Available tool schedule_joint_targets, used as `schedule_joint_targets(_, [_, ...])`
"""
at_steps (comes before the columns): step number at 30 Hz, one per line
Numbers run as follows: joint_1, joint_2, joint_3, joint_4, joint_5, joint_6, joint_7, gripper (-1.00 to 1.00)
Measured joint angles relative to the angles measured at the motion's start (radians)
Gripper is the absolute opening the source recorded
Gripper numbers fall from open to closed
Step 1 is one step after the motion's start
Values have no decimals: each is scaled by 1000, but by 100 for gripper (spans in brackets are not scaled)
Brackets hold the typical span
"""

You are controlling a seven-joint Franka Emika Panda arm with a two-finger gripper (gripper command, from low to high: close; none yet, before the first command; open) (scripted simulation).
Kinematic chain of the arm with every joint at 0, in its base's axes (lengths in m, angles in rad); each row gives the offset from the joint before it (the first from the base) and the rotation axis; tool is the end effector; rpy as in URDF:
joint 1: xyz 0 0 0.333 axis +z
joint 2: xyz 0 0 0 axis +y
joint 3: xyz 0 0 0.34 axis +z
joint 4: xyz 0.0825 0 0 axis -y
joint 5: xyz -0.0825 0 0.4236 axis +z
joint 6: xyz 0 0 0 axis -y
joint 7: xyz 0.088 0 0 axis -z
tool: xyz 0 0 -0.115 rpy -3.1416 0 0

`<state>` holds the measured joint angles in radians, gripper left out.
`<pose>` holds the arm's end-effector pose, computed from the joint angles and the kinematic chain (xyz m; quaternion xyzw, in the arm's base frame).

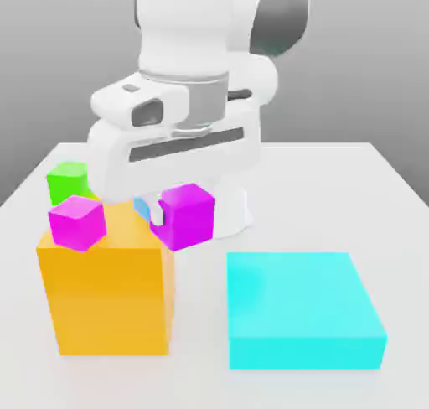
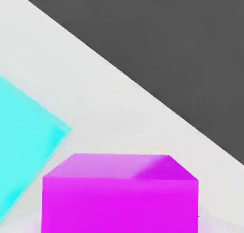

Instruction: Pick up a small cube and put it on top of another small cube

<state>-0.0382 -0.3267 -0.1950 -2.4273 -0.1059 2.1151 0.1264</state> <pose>0.4525 -0.1141 0.4219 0.9890 -0.1471 0.0045 0.0145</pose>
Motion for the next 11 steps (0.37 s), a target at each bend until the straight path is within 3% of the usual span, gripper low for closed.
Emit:
schedule_joint_targets(2, [-65, -54, -59, 1, -9, -58, -8, -100])
schedule_joint_targets(5, [-99, -40, -96, -56, -12, 12, -17, -100])
schedule_joint_targets(6, [-102, -25, -102, -80, -12, 50, -20, 100])
schedule_joint_targets(11, [-102, -25, -102, -80, -12, 50, -20, 100])
